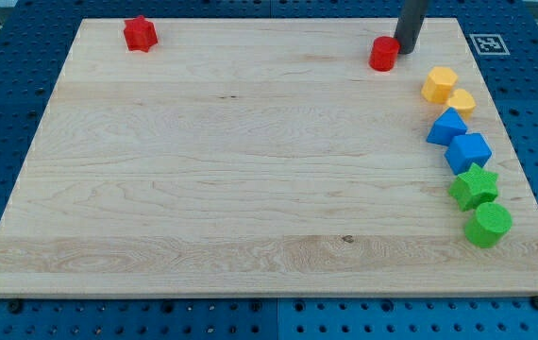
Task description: Put the red circle diagonal to red star
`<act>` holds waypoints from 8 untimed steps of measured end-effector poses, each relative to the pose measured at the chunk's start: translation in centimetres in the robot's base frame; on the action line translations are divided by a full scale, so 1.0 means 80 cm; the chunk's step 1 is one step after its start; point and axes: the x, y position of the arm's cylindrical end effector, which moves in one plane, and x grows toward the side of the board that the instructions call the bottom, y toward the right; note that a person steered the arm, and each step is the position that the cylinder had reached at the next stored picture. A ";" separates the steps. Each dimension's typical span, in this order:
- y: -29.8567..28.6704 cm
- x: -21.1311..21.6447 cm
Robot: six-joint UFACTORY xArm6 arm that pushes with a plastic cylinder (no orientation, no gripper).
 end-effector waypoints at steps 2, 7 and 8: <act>-0.032 0.026; -0.126 0.042; -0.144 0.040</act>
